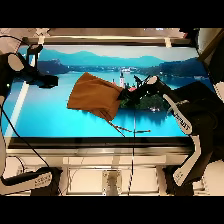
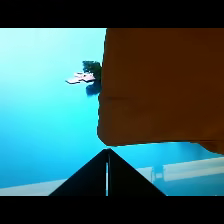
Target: Fold the clothes and pants, and hang the long-sleeved shirts on hangers.
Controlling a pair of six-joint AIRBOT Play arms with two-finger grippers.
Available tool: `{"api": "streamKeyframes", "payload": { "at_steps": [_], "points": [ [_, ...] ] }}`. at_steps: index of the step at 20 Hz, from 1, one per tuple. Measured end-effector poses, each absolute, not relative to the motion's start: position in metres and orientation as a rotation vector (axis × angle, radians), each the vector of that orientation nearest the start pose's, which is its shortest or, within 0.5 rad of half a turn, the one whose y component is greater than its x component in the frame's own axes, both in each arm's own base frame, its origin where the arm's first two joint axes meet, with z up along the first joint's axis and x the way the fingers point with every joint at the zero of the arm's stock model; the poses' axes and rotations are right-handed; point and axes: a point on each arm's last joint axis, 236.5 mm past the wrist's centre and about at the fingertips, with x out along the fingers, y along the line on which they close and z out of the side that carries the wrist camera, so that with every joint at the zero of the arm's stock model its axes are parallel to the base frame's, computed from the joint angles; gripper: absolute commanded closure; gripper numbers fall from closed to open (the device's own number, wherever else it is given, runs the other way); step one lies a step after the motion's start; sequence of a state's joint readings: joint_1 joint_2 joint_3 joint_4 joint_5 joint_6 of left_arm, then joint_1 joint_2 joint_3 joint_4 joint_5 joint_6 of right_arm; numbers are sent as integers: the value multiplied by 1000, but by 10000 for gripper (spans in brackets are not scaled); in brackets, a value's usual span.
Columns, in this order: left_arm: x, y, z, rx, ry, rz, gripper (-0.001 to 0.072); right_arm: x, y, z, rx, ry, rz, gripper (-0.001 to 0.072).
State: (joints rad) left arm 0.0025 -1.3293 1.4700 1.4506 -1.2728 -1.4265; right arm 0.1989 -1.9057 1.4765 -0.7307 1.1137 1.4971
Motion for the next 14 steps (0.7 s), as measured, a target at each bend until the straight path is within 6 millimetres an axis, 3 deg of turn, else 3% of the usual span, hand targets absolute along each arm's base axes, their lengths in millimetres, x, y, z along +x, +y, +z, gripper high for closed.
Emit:
{"api": "streamKeyframes", "payload": {
  "at_steps": [3, 7, 11, 14],
  "points": [
    [426, -26, 95, 24, 1125, -157, 698, 433, 252, -101, 700, 1508, 498, 54],
    [426, -26, 95, 20, 1126, -155, 698, 433, 260, -107, 774, 1486, 487, 39],
    [426, -26, 95, 17, 1126, -155, 698, 440, 284, -106, 816, 1426, 482, 39],
    [425, -29, 95, 7, 1127, -160, 698, 434, 308, -108, 846, 1428, 499, 63]
  ]
}}
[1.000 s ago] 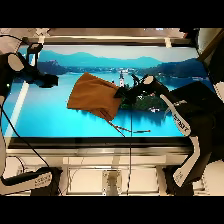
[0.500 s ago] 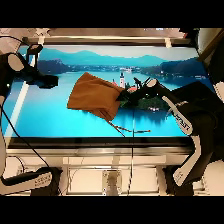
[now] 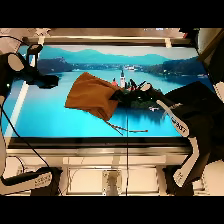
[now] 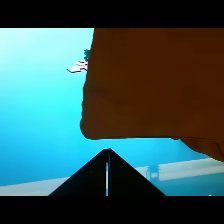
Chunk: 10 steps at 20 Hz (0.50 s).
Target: Fold the clothes and pants, and hang the long-sleeved shirts on hangers.
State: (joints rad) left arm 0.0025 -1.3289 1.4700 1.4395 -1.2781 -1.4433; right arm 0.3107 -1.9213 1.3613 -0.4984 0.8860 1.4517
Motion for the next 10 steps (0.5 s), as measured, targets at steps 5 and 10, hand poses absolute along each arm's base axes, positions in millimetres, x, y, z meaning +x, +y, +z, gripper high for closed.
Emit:
{"api": "streamKeyframes", "payload": {
  "at_steps": [5, 10],
  "points": [
    [425, -30, 95, 0, 1130, -166, 698, 435, 337, -113, 922, 1402, 487, 692],
    [424, -31, 95, -2, 1132, -168, 698, 466, 340, -88, 1006, 1283, 500, 692]
  ]
}}
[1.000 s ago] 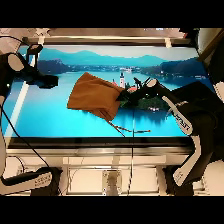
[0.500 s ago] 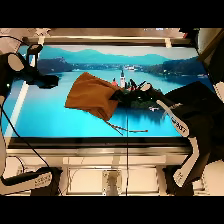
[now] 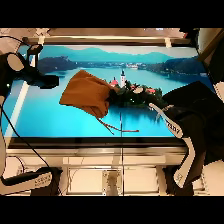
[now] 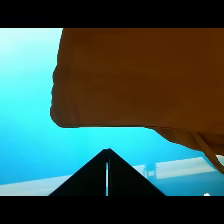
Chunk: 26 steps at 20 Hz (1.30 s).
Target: Fold the clothes and pants, and hang the long-sleeved shirts on hangers.
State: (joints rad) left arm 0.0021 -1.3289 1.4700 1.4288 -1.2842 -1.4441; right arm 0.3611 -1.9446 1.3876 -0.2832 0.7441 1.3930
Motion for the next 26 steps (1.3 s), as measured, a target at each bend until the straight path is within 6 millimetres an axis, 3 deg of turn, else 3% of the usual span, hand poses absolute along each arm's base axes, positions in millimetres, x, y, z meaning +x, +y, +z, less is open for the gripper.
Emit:
{"api": "streamKeyframes", "payload": {
  "at_steps": [2, 5, 8, 12, 16, 20, 23, 26],
  "points": [
    [424, -31, 95, -3, 1132, -168, 698, 493, 321, -67, 1030, 1203, 498, 693],
    [424, -31, 95, -3, 1132, -168, 698, 535, 263, -33, 1041, 1087, 479, 692],
    [424, -31, 95, -3, 1132, -168, 698, 563, 182, -5, 1043, 998, 438, 692],
    [424, -31, 95, -2, 1132, -168, 698, 571, 69, 17, 1038, 930, 352, 693],
    [424, -31, 95, -3, 1132, -168, 698, 555, -44, 37, 1017, 858, 219, 693],
    [424, -31, 95, -3, 1132, -169, 698, 515, -140, 66, 970, 796, 83, 692],
    [424, -33, 95, -1, 1132, -172, 698, 476, -189, 89, 919, 774, -7, 692],
    [424, -36, 95, 2, 1132, -177, 698, 433, -215, 101, 872, 813, -71, 692]
  ]
}}
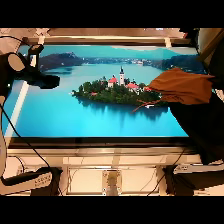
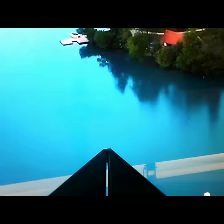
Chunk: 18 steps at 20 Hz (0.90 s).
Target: Fold the clothes and pants, and hang the long-sleeved shirts on hangers.
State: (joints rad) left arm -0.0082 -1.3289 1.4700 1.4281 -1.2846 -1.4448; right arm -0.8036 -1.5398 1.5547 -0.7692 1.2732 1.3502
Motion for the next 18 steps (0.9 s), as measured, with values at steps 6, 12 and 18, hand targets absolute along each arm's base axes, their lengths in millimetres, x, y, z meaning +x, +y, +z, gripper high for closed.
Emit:
{"api": "streamKeyframes", "payload": {
  "at_steps": [6, 12, 18],
  "points": [
    [423, -39, 95, 7, 1133, -185, 698, 369, -204, 83, 842, 1061, -86, 219],
    [421, -40, 94, 8, 1141, -188, 698, 362, -177, 143, 883, 1075, -3, 321],
    [409, -45, 90, -59, 1200, -172, 698, 366, -66, 261, 669, 931, 338, 691]
  ]
}}
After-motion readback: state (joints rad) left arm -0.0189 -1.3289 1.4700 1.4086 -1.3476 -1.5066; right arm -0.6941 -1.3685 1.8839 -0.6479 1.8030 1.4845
